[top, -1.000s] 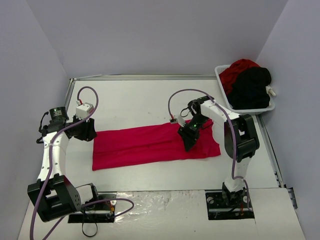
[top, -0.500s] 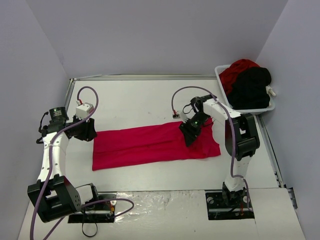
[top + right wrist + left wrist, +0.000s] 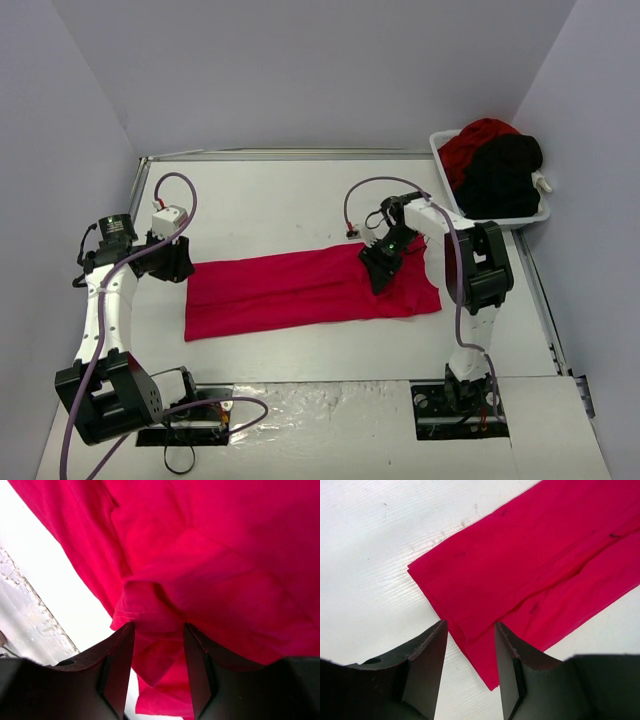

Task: Fold and stack the t-shirts
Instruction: Fold the other side of the tshirt into a rectangle

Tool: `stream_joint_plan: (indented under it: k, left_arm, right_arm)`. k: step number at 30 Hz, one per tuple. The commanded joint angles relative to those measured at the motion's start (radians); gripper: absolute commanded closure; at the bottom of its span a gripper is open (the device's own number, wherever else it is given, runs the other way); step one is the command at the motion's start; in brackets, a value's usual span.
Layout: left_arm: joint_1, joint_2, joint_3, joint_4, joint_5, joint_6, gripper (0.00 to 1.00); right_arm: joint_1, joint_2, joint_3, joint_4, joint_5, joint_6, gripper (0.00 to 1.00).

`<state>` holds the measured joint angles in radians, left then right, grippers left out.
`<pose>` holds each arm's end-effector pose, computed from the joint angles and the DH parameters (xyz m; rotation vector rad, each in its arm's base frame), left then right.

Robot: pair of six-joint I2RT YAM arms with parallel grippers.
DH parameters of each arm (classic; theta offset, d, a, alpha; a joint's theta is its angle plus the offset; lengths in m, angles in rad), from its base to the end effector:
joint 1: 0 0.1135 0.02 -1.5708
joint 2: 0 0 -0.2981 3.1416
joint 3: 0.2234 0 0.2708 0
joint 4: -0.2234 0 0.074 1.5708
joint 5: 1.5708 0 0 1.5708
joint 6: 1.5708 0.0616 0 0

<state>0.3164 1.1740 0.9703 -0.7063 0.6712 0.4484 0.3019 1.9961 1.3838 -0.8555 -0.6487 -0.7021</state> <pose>0.2500 0.0416 0.2973 0.4186 2.2362 -0.4419 0.3768 0.1563 0.1599 -1.3801 2.4141 0.8877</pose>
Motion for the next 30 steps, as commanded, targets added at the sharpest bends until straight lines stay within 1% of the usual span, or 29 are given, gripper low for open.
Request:
stream_joint_plan:
  k: [1,8,12,16,18,24,30]
  left_arm:
    - [0.004,-0.028,0.002,-0.001,0.025,0.004,0.59]
    - [0.004,-0.030,0.001,0.002,0.025,0.004,0.59]
    - [0.004,-0.030,-0.001,0.004,0.024,0.004,0.59]
    - [0.004,-0.030,-0.002,0.007,0.024,0.004,0.59]
    - [0.004,-0.030,-0.002,0.007,0.024,0.004,0.59]
    - [0.004,-0.036,-0.004,0.007,0.018,0.006,0.59]
    - [0.004,-0.048,-0.007,0.005,0.016,0.006,0.59]
  right_arm:
    - [0.028,-0.003,0.012,-0.042,-0.009,0.009,0.60]
    - [0.101,-0.072,0.006,-0.082,-0.069,0.006,0.61]
    - [0.138,-0.097,-0.003,-0.189,-0.094,-0.066,0.62]
    - [0.180,-0.109,-0.014,-0.260,-0.118,-0.143,0.62]
    - [0.203,-0.106,-0.014,-0.281,-0.120,-0.152,0.62]
    - [0.212,-0.069,-0.003,-0.280,-0.108,-0.158,0.62]
    - [0.204,-0.112,0.040,-0.281,-0.080,-0.142,0.61]
